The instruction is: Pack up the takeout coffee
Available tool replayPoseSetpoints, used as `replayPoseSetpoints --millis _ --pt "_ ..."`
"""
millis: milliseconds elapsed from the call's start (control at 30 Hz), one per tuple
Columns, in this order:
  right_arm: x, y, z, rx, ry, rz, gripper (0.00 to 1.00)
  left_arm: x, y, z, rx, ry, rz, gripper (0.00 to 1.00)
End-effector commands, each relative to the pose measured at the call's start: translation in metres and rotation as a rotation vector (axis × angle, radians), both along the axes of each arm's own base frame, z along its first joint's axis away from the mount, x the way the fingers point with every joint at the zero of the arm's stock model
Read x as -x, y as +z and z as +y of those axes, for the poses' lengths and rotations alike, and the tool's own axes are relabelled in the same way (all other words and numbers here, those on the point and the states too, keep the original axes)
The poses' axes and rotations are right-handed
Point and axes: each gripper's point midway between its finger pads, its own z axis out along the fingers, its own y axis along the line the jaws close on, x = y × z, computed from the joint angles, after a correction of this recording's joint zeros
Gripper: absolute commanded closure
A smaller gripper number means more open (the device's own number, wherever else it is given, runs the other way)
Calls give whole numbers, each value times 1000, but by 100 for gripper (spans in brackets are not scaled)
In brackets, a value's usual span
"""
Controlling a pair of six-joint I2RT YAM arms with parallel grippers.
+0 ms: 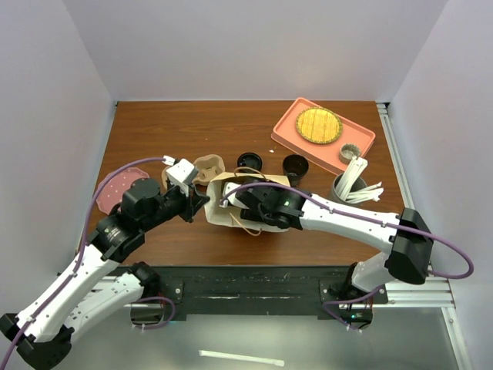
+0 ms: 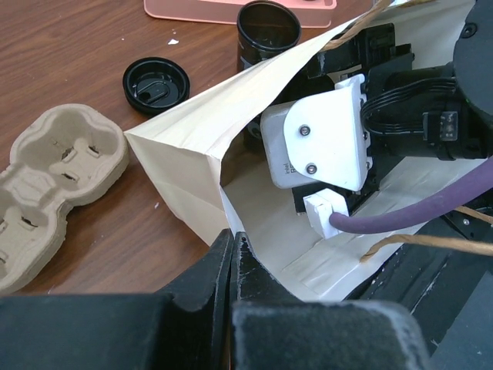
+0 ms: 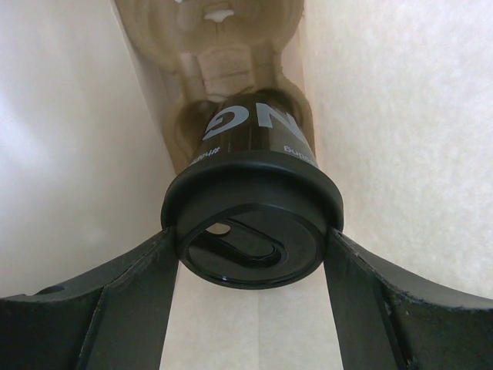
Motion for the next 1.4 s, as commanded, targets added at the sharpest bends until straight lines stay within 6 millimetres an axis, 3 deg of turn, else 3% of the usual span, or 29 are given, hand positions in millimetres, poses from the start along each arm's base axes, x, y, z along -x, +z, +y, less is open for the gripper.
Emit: replayPoseSetpoints --millis 0,333,433,467,500,567,700,833,1067,1367 --pt "-6 14 -8 -22 7 -54 66 -6 13 -4 16 -12 -75 100" --pt "-7 0 -9 -7 35 -34 66 3 29 -18 73 -100 -85 100" --pt "-7 -1 -11 5 43 -36 66 13 32 -25 93 -164 -73 85" --pt "-8 -1 -11 1 42 -39 66 15 32 -26 97 -178 -68 70" --pt "-9 -1 -10 -5 44 -45 66 18 33 -28 103 -190 -62 65" --pt "-9 -6 -12 4 42 -40 66 20 33 -28 101 -202 -55 59" --pt "-12 -10 -10 8 47 -55 66 20 23 -26 81 -192 -25 58" --pt "-14 -10 -11 13 48 -69 66 19 16 -27 71 -189 -5 65" --pt "-17 -10 -13 30 49 -94 68 19 17 -31 77 -208 -12 99" --pt "-22 -4 -13 -16 19 -136 68 22 16 -34 80 -237 -7 100"
